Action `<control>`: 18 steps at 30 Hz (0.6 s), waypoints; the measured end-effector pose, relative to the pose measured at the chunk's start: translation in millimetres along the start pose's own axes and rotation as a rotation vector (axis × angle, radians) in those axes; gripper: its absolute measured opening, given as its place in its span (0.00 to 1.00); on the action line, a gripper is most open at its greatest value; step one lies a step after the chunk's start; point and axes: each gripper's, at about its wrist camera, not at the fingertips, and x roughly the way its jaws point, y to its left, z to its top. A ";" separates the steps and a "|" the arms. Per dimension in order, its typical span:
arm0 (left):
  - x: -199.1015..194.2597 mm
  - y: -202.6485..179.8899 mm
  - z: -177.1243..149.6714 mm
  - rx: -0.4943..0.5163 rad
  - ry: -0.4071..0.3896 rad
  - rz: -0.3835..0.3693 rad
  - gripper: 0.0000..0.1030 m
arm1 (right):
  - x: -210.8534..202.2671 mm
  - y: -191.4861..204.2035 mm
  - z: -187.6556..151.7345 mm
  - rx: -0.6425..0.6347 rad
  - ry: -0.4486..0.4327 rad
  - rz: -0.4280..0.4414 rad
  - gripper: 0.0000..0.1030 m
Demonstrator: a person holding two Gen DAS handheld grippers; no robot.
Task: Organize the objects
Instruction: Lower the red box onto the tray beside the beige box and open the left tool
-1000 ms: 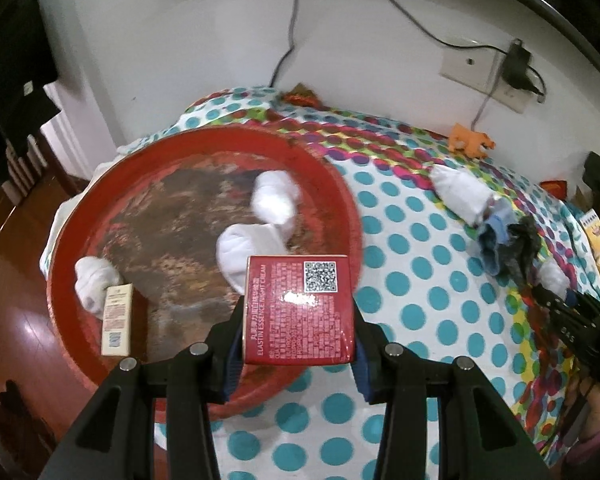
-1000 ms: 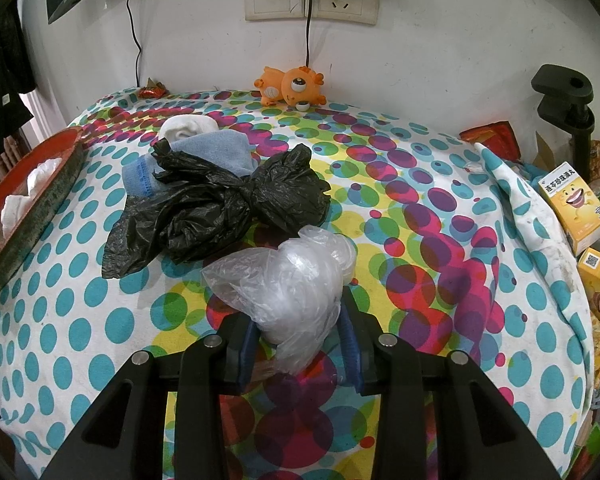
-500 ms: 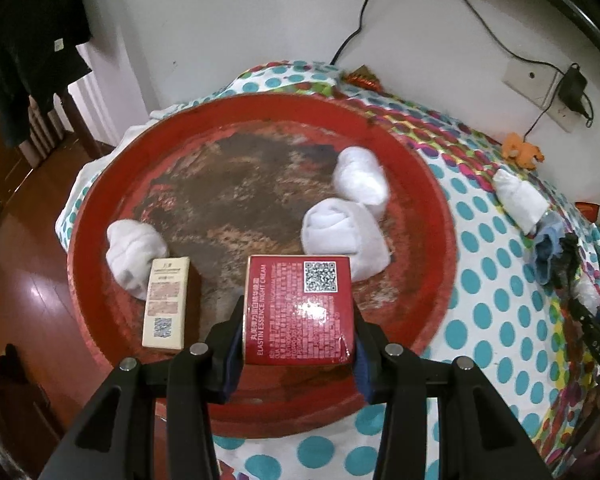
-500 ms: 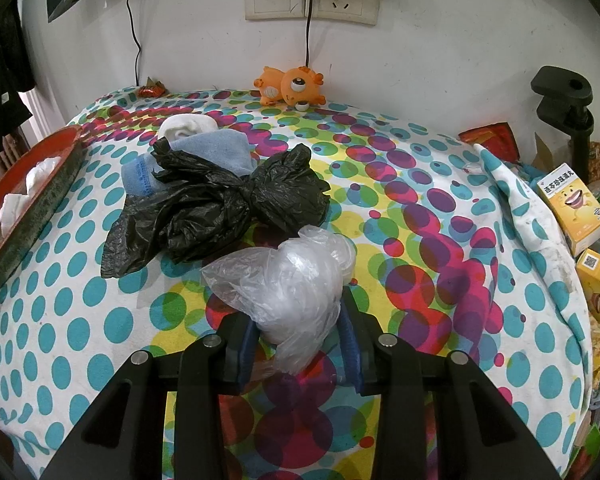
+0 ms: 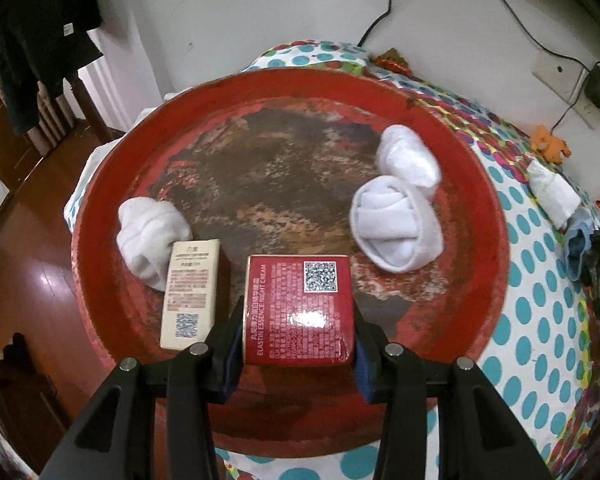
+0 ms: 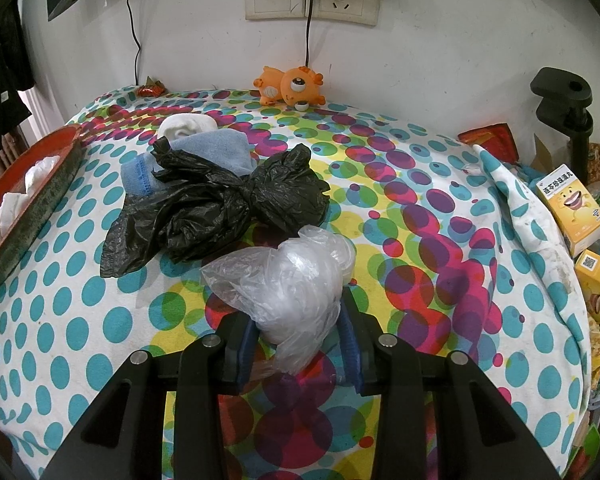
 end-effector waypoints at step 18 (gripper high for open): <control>-0.6 5.4 3.1 0.021 -0.017 0.004 0.44 | -0.5 -0.7 1.1 -0.001 0.001 0.000 0.37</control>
